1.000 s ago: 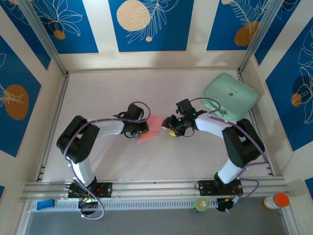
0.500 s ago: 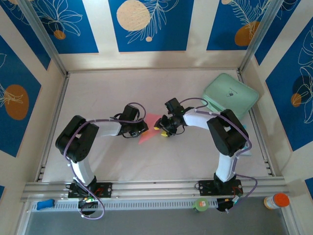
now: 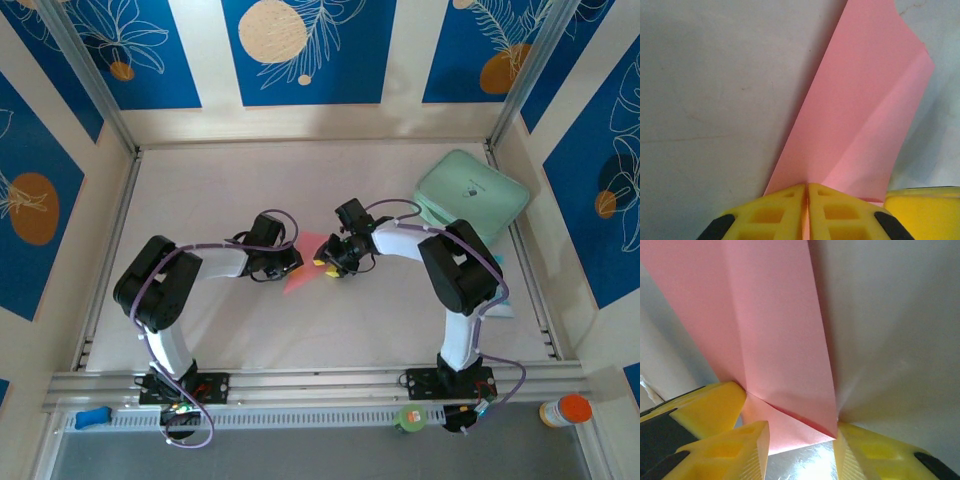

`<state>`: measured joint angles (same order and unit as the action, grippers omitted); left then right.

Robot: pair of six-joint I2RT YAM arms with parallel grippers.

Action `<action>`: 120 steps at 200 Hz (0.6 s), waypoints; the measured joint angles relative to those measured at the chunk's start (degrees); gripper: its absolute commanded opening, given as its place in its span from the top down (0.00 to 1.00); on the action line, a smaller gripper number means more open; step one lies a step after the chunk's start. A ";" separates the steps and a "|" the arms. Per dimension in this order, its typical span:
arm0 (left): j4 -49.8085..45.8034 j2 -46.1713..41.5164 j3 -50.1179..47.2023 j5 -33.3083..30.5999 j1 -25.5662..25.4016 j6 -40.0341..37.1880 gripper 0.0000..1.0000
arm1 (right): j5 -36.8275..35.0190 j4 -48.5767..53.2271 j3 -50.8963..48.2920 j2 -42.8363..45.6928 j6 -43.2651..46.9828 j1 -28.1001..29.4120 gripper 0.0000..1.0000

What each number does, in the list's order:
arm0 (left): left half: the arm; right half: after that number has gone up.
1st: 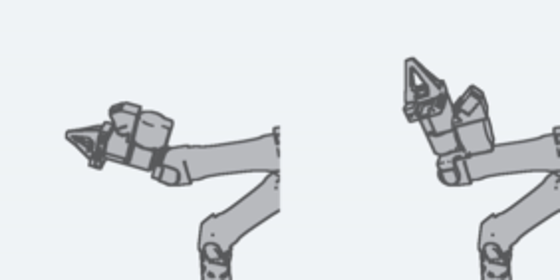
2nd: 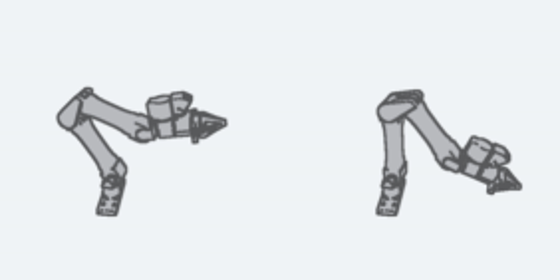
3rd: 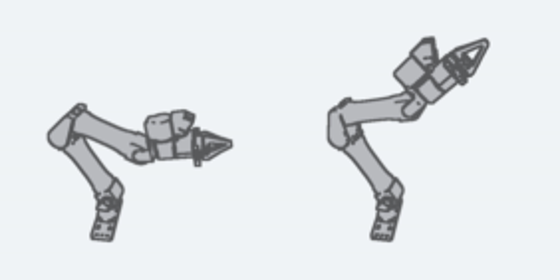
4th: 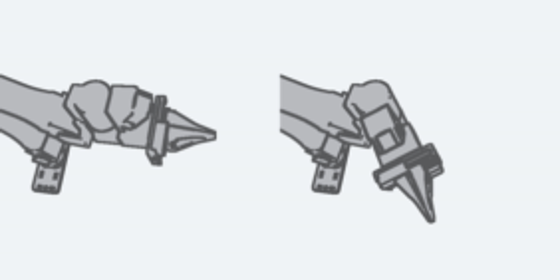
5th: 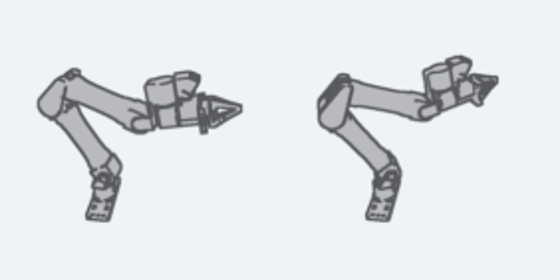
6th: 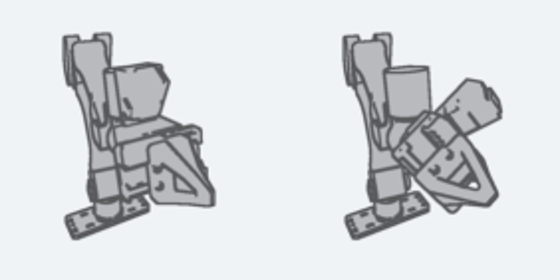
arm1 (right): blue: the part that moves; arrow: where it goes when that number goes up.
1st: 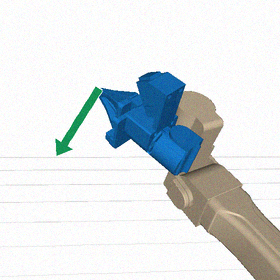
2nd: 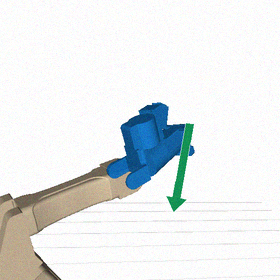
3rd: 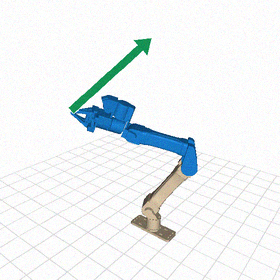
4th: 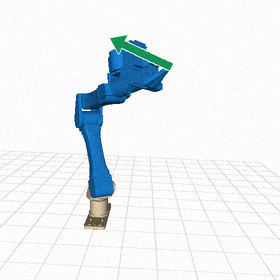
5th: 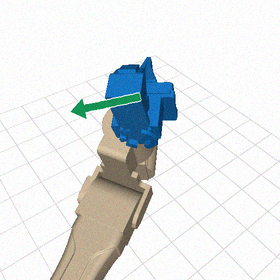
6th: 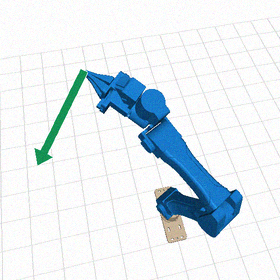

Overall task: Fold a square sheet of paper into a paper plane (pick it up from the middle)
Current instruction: Fold the wing for the fifth time at the center of the table.

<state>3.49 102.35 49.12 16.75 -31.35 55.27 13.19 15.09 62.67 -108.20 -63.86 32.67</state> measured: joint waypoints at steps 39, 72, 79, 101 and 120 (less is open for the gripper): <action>0.00 0.02 0.00 0.00 0.00 0.00 0.87 | 0.35 -2.05 -0.17 0.00 0.44 0.02 0.68; 0.44 0.00 -0.28 0.44 0.22 0.28 0.86 | 0.39 -6.80 -3.87 1.44 0.39 0.00 0.70; 0.66 0.02 -0.37 0.66 0.28 0.42 0.86 | 0.50 -7.74 -4.83 2.03 0.39 -0.04 0.70; 1.68 0.02 -0.87 1.33 0.61 0.87 0.86 | 0.92 -10.16 -6.64 3.48 0.33 -0.04 0.74; 2.14 0.02 -1.09 1.90 0.83 1.40 0.85 | 1.14 -11.91 -6.97 3.80 0.33 -0.04 0.77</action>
<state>5.63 102.37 48.03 18.65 -30.52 56.66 14.33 3.18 55.70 -104.40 -63.53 32.62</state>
